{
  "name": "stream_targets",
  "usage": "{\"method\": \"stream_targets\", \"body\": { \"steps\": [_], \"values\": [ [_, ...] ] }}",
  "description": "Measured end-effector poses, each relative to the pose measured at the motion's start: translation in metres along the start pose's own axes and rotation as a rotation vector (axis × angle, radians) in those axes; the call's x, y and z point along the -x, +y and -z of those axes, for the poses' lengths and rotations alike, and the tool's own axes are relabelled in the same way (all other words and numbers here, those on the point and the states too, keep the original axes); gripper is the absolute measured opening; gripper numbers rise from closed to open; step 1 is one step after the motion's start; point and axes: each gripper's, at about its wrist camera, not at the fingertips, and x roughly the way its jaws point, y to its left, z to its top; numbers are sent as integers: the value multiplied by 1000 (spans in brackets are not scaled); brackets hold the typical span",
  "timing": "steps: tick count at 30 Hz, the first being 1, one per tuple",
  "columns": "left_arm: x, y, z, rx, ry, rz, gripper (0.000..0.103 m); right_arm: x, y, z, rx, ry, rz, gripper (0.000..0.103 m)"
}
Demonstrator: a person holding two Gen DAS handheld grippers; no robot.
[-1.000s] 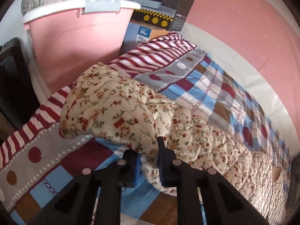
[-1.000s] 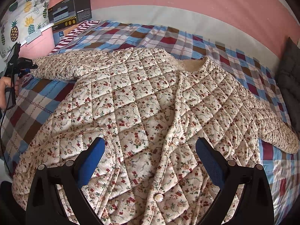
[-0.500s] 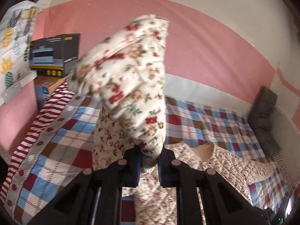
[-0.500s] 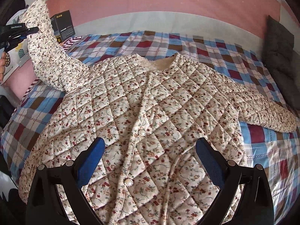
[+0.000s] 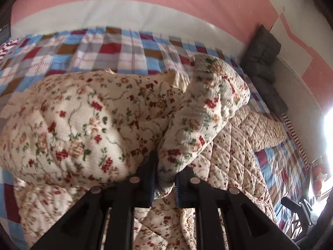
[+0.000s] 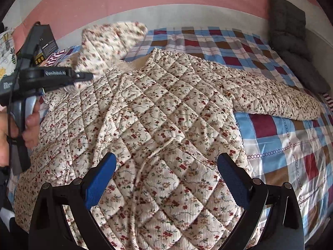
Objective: Fold large clothes
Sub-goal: 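Fold the held sleeve across the jacket front with the left gripper, release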
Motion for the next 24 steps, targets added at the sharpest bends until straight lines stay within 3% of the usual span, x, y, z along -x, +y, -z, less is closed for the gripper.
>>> {"method": "stream_targets", "body": {
  "steps": [3, 8, 9, 10, 11, 13, 14, 17, 20, 22, 24],
  "values": [
    [-26, -11, 18, -30, 77, -25, 17, -7, -4, -3, -20, 5, -4, 98],
    [-5, -12, 18, -32, 64, 53, 26, -17, -9, -11, -74, 18, -50, 98],
    [4, -14, 18, -39, 53, 87, 36, -18, -10, -13, -87, 15, -63, 98],
    [15, -17, 19, -46, 36, 137, 62, -19, -11, -16, -102, 11, -79, 98],
    [26, -21, 17, -50, 18, 199, 73, -19, -12, -18, -120, 8, -96, 98],
    [50, -25, 15, -72, -30, 272, 78, -19, -13, -24, -157, 1, -127, 98],
    [62, -25, 14, -81, -51, 271, 78, -20, -15, -27, -177, -1, -143, 98],
    [86, -2, 9, -52, -100, 224, 78, -26, -16, -34, -222, 4, -189, 98],
    [90, 52, 0, 31, -126, 90, 77, -45, -12, -42, -248, 29, -218, 97],
    [88, 92, -4, 112, -118, 20, 69, -66, -9, -51, -265, 58, -243, 96],
    [85, 129, -5, 186, -120, -39, 63, -90, -5, -60, -289, 89, -265, 89]
  ]
}}
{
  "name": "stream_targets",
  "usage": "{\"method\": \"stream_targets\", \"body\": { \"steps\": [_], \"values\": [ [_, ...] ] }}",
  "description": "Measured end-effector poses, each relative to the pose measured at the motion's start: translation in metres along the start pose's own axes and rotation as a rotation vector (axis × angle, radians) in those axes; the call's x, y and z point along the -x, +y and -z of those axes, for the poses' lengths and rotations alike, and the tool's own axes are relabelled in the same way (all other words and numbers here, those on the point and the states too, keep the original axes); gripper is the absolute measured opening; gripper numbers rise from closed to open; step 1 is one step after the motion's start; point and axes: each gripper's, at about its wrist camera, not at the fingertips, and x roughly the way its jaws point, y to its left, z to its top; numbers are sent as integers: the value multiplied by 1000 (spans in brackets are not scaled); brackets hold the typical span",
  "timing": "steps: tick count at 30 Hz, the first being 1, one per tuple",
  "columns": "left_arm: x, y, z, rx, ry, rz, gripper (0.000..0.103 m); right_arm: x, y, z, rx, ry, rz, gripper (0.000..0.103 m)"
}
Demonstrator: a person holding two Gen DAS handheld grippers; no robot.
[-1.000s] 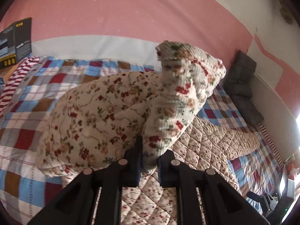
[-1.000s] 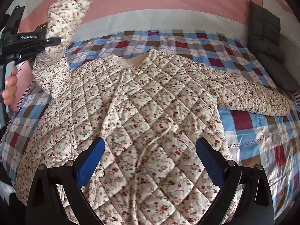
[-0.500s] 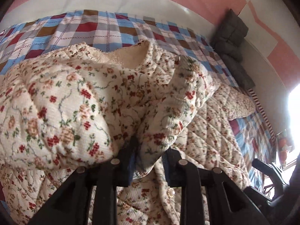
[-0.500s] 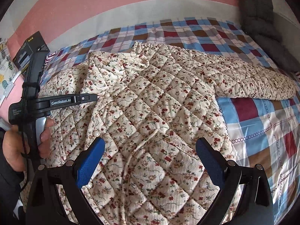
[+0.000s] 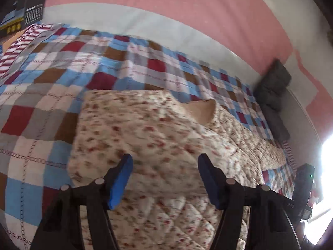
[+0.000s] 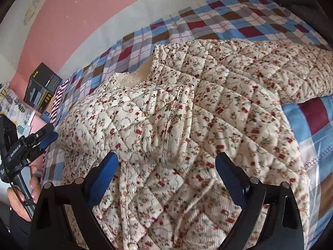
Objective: Fold large clothes
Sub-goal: 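Fold the held sleeve across the jacket front with the left gripper, release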
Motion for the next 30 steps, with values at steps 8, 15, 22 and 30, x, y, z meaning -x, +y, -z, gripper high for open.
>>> {"method": "stream_targets", "body": {
  "steps": [8, 15, 22, 30],
  "values": [
    [-30, 31, 12, -7, 46, -56, 38, -49, 1, -44, -1, 56, 22, 26],
    [-73, 16, 22, -26, 65, -105, 38, -69, -22, -81, 39, 47, 150, 19],
    [-68, 8, 20, -79, 76, -140, 38, -20, 12, -77, 138, -127, 252, 20],
    [-34, -13, 9, -102, -2, -53, 37, -64, 97, -53, 312, -25, 53, 23]
  ]
}}
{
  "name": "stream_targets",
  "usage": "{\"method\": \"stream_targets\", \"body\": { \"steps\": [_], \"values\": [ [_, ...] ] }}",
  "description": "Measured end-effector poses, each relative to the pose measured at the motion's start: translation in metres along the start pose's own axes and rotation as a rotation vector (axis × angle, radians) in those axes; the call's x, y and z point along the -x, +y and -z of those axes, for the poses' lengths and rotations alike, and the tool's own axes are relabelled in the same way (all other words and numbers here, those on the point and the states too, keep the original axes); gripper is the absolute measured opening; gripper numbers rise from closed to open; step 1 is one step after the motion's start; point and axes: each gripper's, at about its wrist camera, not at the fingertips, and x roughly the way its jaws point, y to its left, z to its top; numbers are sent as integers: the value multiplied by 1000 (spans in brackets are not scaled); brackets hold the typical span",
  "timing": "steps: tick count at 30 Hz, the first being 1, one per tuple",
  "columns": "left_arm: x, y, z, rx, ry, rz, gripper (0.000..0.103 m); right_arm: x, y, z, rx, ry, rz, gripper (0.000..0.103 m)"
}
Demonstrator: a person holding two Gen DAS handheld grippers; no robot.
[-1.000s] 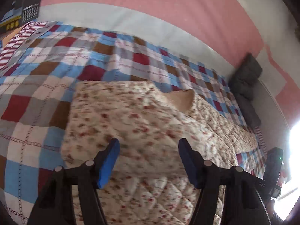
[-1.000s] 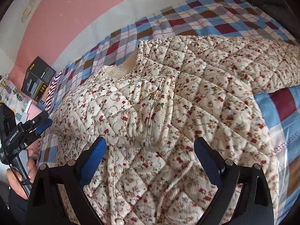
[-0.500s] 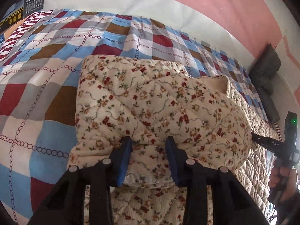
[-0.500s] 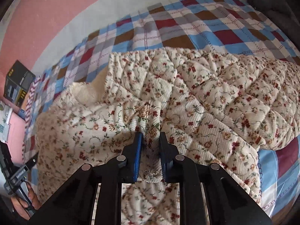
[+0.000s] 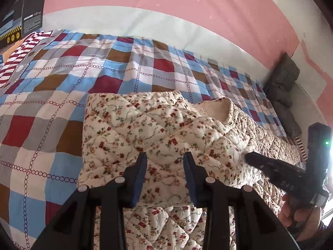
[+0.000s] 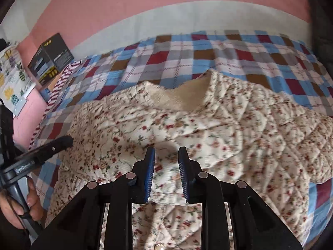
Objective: Fold large clothes
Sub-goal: 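Fold the held sleeve across the jacket front with the left gripper, release, then grasp the cuff of the other sleeve with the right gripper and lift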
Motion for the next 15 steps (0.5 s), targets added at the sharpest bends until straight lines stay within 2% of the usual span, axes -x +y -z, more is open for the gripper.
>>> {"method": "stream_targets", "body": {
  "steps": [3, 4, 6, 9, 11, 13, 15],
  "values": [
    [-37, -3, 10, -33, 119, -35, 37, -53, -9, 13, -8, 109, 42, 21],
    [-47, -1, 15, -29, 134, -37, 37, -59, -17, 17, -21, 100, 22, 20],
    [-52, 0, 17, -33, 110, -33, 37, -59, -24, 18, -19, 73, 10, 17],
    [-48, -2, 11, -6, 120, -41, 36, -45, -19, 13, -6, 92, 34, 17],
    [-33, -6, 8, -4, 89, -23, 36, -14, -19, 12, -2, 27, 42, 19],
    [-17, -8, 9, 13, 60, 30, 36, 10, -32, 18, -32, -30, 48, 20],
    [-13, -15, 15, 11, 54, 54, 36, 12, -57, 29, -89, -10, 102, 20]
  ]
}}
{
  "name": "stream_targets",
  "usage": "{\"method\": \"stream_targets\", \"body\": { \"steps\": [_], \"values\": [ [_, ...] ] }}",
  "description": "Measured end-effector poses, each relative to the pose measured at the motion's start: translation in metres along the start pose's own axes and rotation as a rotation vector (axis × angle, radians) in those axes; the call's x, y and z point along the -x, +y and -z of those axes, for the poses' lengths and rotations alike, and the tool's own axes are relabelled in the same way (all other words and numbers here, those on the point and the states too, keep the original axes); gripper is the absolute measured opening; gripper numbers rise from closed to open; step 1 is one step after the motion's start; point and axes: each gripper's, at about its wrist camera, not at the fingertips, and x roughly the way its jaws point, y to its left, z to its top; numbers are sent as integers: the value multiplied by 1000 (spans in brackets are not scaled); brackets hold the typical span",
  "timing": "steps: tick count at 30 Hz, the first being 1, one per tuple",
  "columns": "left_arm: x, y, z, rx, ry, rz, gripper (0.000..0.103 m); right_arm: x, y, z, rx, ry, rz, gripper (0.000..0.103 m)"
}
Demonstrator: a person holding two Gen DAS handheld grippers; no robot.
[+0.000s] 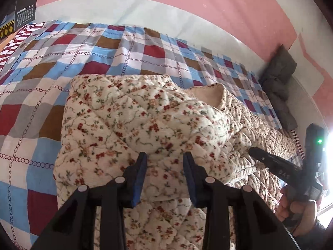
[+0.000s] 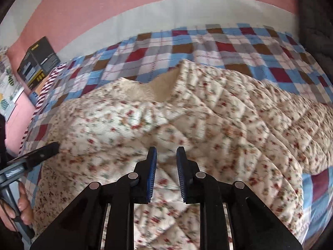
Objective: Fold large clothes
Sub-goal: 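Grasp the cuff of the other sleeve with the right gripper and lift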
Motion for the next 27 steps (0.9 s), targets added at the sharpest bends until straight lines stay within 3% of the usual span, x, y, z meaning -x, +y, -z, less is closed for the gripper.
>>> {"method": "stream_targets", "body": {
  "steps": [3, 8, 13, 14, 16, 17, 18, 22, 27],
  "values": [
    [-22, -13, 11, -42, 54, -40, 36, -23, -33, 14, -58, 68, -11, 17],
    [-56, -11, 7, -5, 93, -67, 36, -36, -23, 4, 27, 69, 45, 17],
    [-56, -21, -6, 0, 122, -114, 37, -20, -31, -12, -24, 54, 6, 20],
    [-48, -23, -6, 7, 109, -103, 37, -7, -33, -11, -41, 24, -12, 23],
    [-29, -25, -3, 25, 84, -60, 37, 19, -41, -5, -77, -21, -51, 41],
    [-17, -25, 3, 36, 73, -36, 37, 30, -49, 1, -102, -32, -75, 53],
    [-8, -27, 8, 41, 64, -21, 37, 40, -59, 7, -127, -36, -89, 55],
    [20, -42, 30, 25, 51, 24, 37, 68, -113, 38, -252, -38, -68, 55],
    [38, -72, 46, -48, 28, 19, 37, 84, -203, 67, -454, -37, 8, 57]
  ]
}}
